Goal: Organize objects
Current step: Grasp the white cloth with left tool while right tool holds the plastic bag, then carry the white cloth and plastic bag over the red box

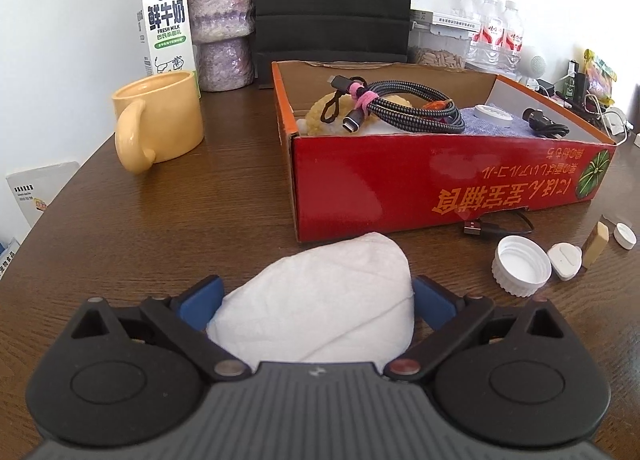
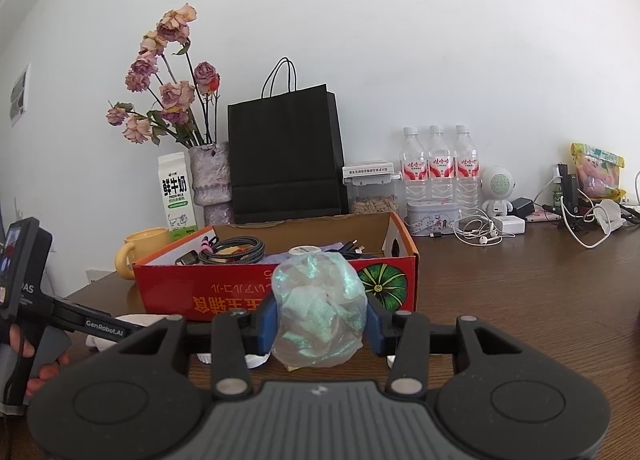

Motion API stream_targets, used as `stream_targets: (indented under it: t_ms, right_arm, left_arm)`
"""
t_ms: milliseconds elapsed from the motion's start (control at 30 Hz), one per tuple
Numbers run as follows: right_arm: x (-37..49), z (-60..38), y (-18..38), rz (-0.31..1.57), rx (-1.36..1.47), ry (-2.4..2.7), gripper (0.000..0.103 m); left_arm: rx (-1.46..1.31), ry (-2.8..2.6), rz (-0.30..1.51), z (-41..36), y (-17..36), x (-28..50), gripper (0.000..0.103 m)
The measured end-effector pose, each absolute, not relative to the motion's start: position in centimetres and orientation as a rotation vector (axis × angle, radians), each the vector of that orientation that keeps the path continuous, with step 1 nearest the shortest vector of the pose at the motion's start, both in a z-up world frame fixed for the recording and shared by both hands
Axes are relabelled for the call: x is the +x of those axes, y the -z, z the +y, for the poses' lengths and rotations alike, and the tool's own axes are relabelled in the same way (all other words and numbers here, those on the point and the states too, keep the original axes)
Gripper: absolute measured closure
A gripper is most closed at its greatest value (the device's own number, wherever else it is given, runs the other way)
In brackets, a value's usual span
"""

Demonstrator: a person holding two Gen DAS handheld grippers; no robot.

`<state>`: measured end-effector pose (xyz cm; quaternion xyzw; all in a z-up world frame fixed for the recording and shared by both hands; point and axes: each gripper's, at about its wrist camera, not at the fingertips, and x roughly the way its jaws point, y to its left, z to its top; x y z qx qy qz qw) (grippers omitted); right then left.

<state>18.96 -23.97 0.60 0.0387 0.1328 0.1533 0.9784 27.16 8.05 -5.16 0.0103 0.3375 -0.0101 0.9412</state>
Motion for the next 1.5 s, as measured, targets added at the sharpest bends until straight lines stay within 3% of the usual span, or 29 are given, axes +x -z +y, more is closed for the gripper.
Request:
stream_targets:
  t_ms: [33, 167, 267, 700, 1100, 1500]
  right_arm:
    - [18.9, -24.0, -0.6, 0.268, 0.078, -0.309, 0.06]
    - [18.9, -24.0, -0.5, 0.267, 0.078, -0.309, 0.06]
    - [18.9, -23.9, -0.5, 0.268, 0.078, -0.31, 0.06]
    - [18.7, -23.6, -0.5, 0.269, 0.071, -0.308, 0.06]
    - [18.5, -23.3, -0.7, 0.246, 0.065, -0.337, 0.061]
    - [23.3, -20.6, -4.8, 0.171, 0.031, -0.381, 0.061]
  left_arm:
    - [0.019, 0.018, 0.683, 8.0, 5.1, 26.9, 0.009]
    - [0.014, 0.022, 0.654, 7.5, 4.8, 25.2, 0.036]
    - [-0.01, 0.009, 0.615, 7.4, 4.4, 23.6, 0.044]
    - [-0.004, 0.014, 0.42, 3.7, 1.2, 16.6, 0.045]
    - [-0.037, 0.068, 0.392, 0.0, -0.2, 18.4, 0.044]
    - [-0.041, 0.038, 0.329, -2.3, -3.3, 23.2, 0.044]
